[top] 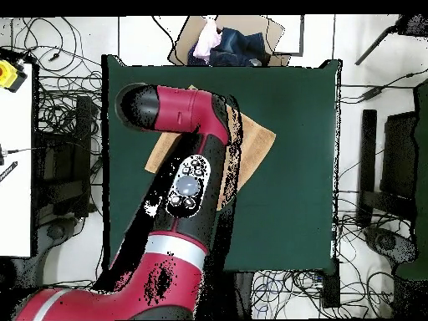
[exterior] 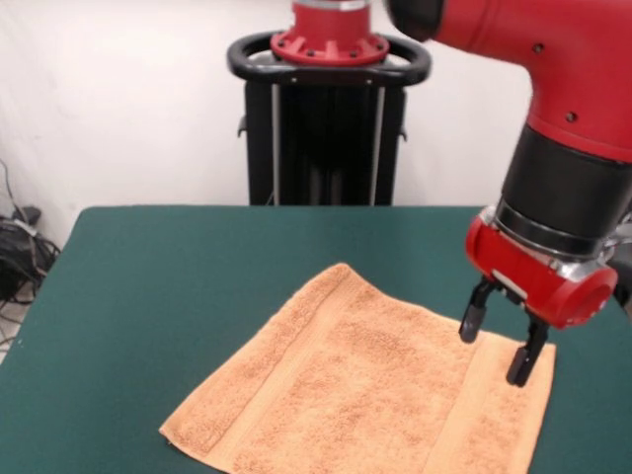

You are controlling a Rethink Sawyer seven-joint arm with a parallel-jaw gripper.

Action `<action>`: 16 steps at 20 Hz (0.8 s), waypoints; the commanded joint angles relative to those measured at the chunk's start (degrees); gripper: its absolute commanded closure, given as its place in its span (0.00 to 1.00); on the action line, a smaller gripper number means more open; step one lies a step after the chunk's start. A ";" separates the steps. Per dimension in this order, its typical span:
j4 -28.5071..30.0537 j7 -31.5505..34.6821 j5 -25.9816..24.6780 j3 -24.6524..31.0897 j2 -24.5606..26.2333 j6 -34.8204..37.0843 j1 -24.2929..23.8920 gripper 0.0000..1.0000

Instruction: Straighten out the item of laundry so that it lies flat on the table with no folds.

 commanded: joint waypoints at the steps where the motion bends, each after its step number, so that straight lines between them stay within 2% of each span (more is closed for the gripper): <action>1: 5.39 7.96 -0.83 3.35 3.22 -4.60 1.56 0.00; 8: 9.39 7.91 5.46 9.05 0.90 -0.51 -1.18 0.00; 16: 10.99 5.81 7.73 10.09 -0.26 0.99 -2.25 0.00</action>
